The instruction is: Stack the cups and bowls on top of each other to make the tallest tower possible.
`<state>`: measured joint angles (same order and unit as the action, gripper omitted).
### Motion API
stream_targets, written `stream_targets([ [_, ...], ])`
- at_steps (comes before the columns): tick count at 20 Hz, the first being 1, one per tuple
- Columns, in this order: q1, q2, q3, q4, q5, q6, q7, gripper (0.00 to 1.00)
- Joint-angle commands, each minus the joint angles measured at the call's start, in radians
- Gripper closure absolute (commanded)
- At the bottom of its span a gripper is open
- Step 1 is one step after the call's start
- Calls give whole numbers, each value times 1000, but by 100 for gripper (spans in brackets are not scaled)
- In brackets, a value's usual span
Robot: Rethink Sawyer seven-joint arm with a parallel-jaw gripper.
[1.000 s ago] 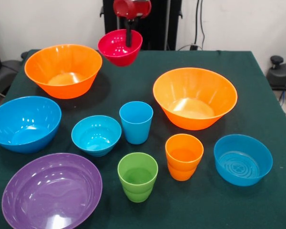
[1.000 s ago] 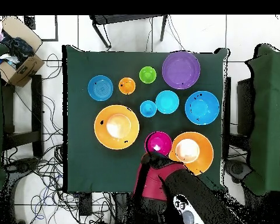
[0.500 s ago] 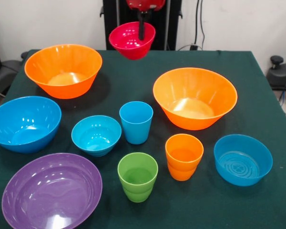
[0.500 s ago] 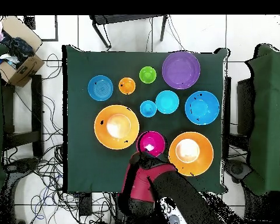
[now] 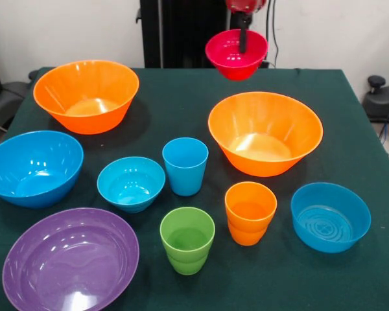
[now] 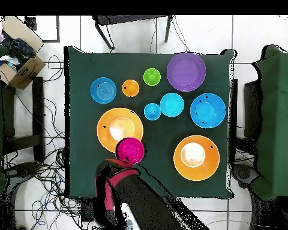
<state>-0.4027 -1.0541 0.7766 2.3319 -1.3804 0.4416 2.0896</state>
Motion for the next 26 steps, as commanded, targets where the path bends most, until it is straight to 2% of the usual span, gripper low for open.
stream_targets([
  [1, 124, 111, -107, -76, -112, -28, 280, 100],
  [9, 227, 155, -194, -165, -151, -45, 360, 100],
  [19, 260, 219, -238, -282, -138, -27, 347, 100],
  [26, 268, 245, -247, -357, -94, -16, 284, 100],
])
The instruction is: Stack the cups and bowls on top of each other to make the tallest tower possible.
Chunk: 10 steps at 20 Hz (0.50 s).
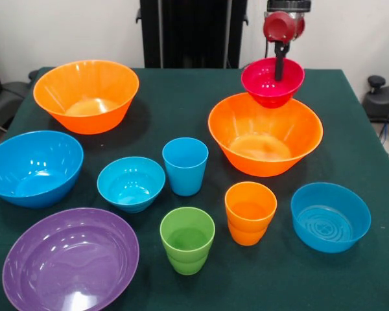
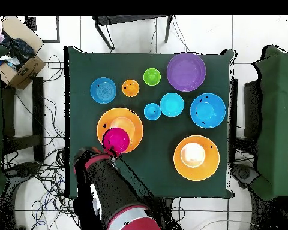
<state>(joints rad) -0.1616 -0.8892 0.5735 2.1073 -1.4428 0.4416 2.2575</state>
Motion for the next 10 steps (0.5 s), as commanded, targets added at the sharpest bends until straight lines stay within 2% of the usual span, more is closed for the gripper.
stream_targets([
  [1, 34, 90, -51, -143, -35, -11, 121, 100],
  [5, 74, 124, -90, -177, -90, 0, 183, 100],
  [10, 157, 189, -150, -215, -212, 8, 335, 100],
])
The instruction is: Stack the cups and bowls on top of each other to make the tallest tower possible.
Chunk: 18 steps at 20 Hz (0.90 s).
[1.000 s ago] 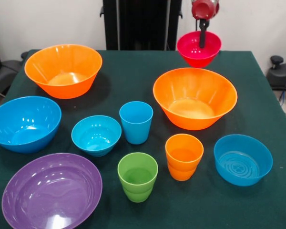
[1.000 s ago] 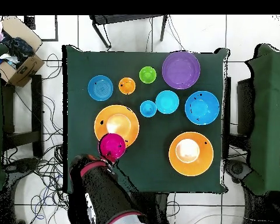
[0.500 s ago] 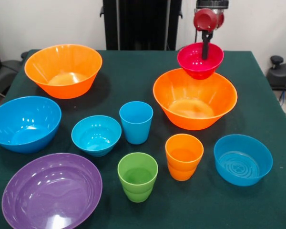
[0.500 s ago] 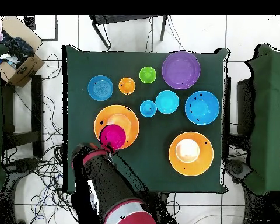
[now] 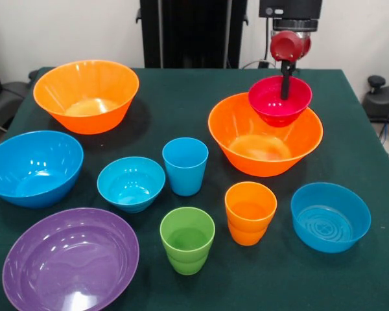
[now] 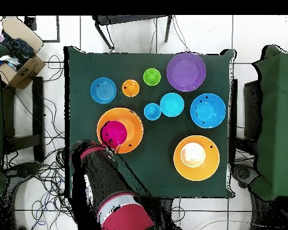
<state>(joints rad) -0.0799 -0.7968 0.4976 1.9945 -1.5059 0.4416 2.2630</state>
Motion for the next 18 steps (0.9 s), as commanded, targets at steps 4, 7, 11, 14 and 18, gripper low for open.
stream_targets([
  [4, 136, 137, -98, -122, -257, 31, 473, 100],
  [7, 154, 151, -101, -124, -294, 51, 497, 100],
  [11, 158, 157, -108, -137, -281, 55, 469, 100],
  [14, 160, 164, -114, -152, -266, 52, 448, 100],
  [18, 166, 159, -129, -148, -257, 45, 436, 100],
])
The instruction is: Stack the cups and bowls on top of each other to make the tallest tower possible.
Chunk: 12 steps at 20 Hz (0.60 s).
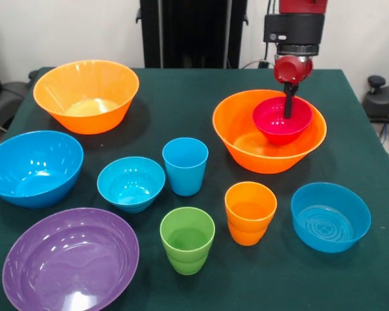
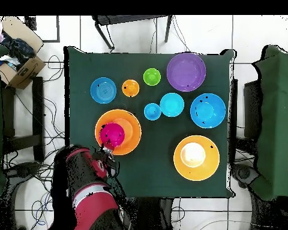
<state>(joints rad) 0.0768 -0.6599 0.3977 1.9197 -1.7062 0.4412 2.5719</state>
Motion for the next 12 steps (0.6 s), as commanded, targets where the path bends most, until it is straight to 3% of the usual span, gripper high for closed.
stream_targets([
  [1, 13, 23, -33, -77, -51, 47, 117, 100],
  [9, 45, 16, -55, -76, -87, 50, 164, 100],
  [12, 54, 16, -52, -71, -130, 51, 216, 100],
])
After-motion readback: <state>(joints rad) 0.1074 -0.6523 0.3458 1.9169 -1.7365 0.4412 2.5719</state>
